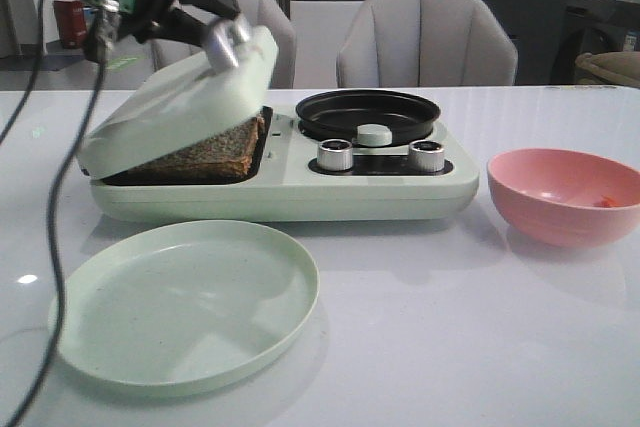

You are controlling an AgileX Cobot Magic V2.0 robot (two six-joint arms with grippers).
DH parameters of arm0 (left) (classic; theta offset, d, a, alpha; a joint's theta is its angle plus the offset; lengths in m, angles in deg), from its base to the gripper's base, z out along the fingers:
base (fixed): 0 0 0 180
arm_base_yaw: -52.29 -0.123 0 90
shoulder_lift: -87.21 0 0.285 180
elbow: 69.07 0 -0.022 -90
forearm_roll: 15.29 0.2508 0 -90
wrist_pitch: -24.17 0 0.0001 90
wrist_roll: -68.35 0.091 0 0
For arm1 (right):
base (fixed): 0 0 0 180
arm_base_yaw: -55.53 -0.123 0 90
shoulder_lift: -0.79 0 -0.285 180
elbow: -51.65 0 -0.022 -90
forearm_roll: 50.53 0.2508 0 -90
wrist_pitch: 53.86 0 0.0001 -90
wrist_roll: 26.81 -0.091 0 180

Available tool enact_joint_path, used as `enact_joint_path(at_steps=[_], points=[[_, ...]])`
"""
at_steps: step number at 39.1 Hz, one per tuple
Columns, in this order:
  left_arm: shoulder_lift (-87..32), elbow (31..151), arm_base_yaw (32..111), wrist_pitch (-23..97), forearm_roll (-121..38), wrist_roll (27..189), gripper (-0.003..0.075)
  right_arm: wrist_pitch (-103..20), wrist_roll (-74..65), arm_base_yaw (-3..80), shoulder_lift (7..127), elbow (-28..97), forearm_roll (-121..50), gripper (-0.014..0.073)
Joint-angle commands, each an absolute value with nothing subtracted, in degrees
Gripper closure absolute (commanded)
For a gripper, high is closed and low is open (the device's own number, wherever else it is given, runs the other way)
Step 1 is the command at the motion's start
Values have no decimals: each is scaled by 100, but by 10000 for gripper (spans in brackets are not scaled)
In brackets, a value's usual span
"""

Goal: Make breakfast with bread and shrimp
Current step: 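Swing the press lid down over the bread with the left gripper, then release the lid handle and withdraw the left gripper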

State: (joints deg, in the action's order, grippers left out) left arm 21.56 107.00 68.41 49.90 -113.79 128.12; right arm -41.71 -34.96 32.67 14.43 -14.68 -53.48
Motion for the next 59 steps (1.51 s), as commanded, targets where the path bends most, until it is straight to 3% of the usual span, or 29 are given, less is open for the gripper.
enact_joint_path(at_steps=[1, 14, 18, 24, 26, 34, 43, 51, 59], points=[[2180, 10785, 7095, 5212, -10923, 12996, 607, -4677, -3482, 3287, 1492, -1337, -5377, 86], [2348, 10785, 7255, 4926, -10373, 12996, 582, -4677, -3482, 3287, 1492, -1337, -5377, 86], [2348, 10785, 7255, 5091, -10272, 12996, 471, -4677, -3482, 3287, 1492, -1337, -5377, 86], [2348, 10870, 7255, 5351, -10134, 12996, 174, -4677, -3482, 3287, 1492, -1337, -5377, 86], [2320, 10894, 7255, 5375, -10135, 12969, 127, -4677, -3482, 3287, 1492, -1337, -5377, 86], [1878, 10894, 7255, 5198, -9550, 12656, 136, -4677, -3482, 3287, 1492, -1337, -5377, 86], [938, 10894, 7255, 4863, -6900, 10949, 138, -4677, -3482, 3287, 1492, -1337, -5377, 86], [-11, 10894, 7255, 5303, -4112, 9092, 138, -4677, -3482, 3287, 1492, -1337, -5377, 86], [-970, 10894, 7255, 6133, -3111, 8536, 171, -4677, -3482, 3287, 1492, -1337, -5377, 86]])
